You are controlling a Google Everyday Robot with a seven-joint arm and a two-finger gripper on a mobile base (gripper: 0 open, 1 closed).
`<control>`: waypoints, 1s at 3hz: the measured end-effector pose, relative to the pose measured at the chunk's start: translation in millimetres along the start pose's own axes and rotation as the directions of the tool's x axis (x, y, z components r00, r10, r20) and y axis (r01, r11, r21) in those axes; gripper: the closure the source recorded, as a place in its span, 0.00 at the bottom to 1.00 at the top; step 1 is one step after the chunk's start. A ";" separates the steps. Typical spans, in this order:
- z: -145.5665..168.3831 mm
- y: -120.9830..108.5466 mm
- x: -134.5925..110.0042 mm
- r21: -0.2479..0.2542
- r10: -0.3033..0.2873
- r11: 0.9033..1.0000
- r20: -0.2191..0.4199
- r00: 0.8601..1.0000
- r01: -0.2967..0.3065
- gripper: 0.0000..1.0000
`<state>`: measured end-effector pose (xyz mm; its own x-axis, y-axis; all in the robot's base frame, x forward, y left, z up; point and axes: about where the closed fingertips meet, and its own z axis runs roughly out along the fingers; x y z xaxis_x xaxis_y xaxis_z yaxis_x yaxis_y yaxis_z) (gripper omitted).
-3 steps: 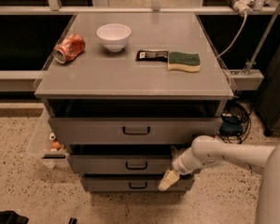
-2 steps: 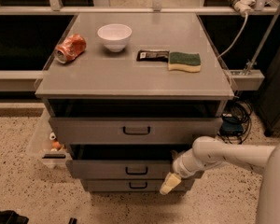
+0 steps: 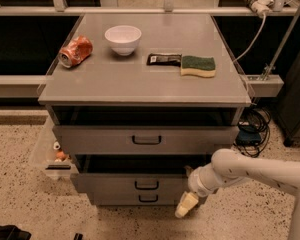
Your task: Open middle drawer
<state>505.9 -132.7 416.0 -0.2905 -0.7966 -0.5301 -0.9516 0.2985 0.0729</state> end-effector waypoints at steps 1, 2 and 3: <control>-6.0 13.3 2.2 -0.033 -0.001 0.999 0.002 1.000 0.001 0.00; 3.0 31.9 -1.6 -0.083 0.027 0.996 0.067 0.997 -0.021 0.00; -0.6 32.2 -3.8 -0.083 0.027 0.996 0.067 0.997 -0.021 0.00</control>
Offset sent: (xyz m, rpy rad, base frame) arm -0.1379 -0.0484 0.0302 0.6338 -0.0615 -0.1228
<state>476.3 -120.3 420.8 -0.3087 -0.7512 -0.5834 -0.9502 0.2706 0.1544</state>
